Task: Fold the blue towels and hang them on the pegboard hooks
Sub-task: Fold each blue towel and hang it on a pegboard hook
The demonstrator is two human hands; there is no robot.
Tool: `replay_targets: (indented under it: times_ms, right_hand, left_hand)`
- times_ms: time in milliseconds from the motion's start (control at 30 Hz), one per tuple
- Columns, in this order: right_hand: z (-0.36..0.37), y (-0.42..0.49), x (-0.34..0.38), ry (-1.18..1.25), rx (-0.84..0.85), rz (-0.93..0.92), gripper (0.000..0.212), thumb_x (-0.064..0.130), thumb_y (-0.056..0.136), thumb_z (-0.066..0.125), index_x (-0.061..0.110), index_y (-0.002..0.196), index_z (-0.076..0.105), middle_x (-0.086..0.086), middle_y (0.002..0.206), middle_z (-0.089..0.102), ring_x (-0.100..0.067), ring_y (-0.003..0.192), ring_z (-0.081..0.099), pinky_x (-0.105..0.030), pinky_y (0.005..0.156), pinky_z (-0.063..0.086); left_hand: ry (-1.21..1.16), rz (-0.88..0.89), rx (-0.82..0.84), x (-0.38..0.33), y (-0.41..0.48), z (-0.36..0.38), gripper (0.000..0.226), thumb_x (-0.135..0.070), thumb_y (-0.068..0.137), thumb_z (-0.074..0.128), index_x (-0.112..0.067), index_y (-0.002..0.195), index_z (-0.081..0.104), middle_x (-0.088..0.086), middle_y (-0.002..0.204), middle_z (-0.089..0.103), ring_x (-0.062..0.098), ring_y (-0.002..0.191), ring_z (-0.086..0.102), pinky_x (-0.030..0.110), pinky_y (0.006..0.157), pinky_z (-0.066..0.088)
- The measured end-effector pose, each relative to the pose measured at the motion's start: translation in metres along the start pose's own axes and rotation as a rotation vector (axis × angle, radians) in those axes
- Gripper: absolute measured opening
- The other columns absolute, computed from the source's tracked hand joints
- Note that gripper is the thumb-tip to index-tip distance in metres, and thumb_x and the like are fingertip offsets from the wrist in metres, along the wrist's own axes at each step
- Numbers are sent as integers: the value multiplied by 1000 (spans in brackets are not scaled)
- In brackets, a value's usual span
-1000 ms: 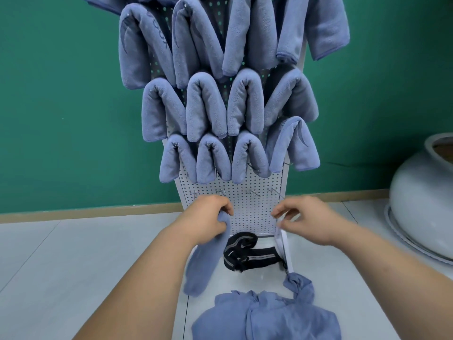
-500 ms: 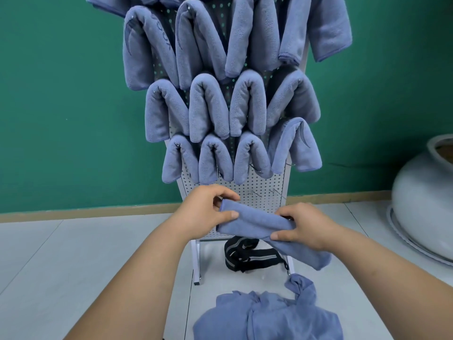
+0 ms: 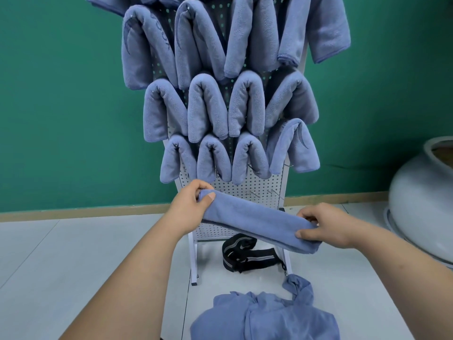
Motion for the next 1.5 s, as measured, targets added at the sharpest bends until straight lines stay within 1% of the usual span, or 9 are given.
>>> replay_targets:
  times_ms: [333, 467, 633, 800, 900, 1067, 1200, 1300, 1500]
  right_hand:
    - [-24, -16, 5, 820, -94, 77, 20, 19, 94, 78, 8, 111, 76, -15, 103, 79, -20, 89, 75, -28, 78, 61]
    - [-24, -12, -2, 952, -187, 159, 25, 20, 95, 76, 6, 116, 75, -15, 107, 80, -24, 92, 75, -36, 84, 60]
    - [-16, -8, -2, 735, -404, 255, 17, 26, 90, 84, 13, 98, 76, -5, 87, 81, -14, 69, 71, -31, 67, 54]
    - [-9, -3, 47, 322, -666, 149, 14, 34, 88, 82, 31, 89, 68, 12, 74, 73, -12, 75, 69, -27, 62, 46]
    - [7, -5, 88, 339, -735, 27, 17, 28, 91, 79, 29, 97, 63, 13, 77, 70, -2, 74, 64, -13, 60, 41]
    - [52, 1, 139, 444, -610, -72, 25, 16, 90, 75, 32, 98, 57, 13, 74, 67, -2, 73, 61, -15, 58, 44]
    - [83, 15, 159, 599, -427, -16, 33, 18, 86, 74, 35, 106, 54, 16, 99, 70, 3, 87, 66, -19, 73, 51]
    - [93, 24, 174, 732, -349, 33, 28, 21, 92, 69, 27, 116, 54, 10, 96, 72, 3, 80, 67, -21, 67, 49]
    - [114, 41, 203, 734, -260, -5, 33, 32, 97, 61, 39, 129, 60, 10, 89, 72, -11, 85, 70, -33, 77, 56]
  left_hand:
    - [-140, -14, -252, 8, 1, -15, 5, -29, 96, 76, -29, 99, 72, -6, 91, 78, 14, 91, 73, 33, 83, 57]
    - [-317, -101, -99, 3, -5, -15, 21, -24, 92, 82, -22, 112, 75, -3, 99, 81, 15, 98, 76, 30, 87, 59]
    - [-145, -211, 142, 19, -9, -7, 21, -21, 85, 89, -17, 103, 80, 6, 95, 80, 21, 89, 74, 38, 89, 63]
    - [102, -173, -139, 1, -16, 2, 14, -22, 91, 74, -16, 93, 61, -1, 80, 61, 17, 70, 53, 32, 65, 48]
    - [28, -134, -246, -19, -29, 11, 13, -14, 88, 66, -15, 93, 55, 3, 79, 62, 18, 68, 51, 32, 59, 44]
    - [-131, -116, -169, -30, -61, 29, 31, -6, 80, 59, -30, 99, 51, -6, 84, 64, 17, 68, 60, 37, 60, 52]
    - [-389, -282, -185, -18, -78, 25, 41, -18, 75, 60, -31, 114, 56, -5, 106, 69, 17, 82, 72, 44, 73, 63]
    - [-485, -412, -234, 0, -78, 8, 42, -19, 85, 59, -25, 127, 57, 0, 100, 70, 16, 88, 66, 33, 83, 54]
    - [-435, -373, -160, 19, -79, -5, 30, -5, 92, 61, -25, 111, 71, 3, 98, 80, 23, 92, 76, 41, 85, 62]
Point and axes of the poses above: each hand's wrist, its own y-axis towards the middle knuckle, its own z-axis out of the palm, x = y × z, the point moved 2 cm from there along y, towards the middle knuckle
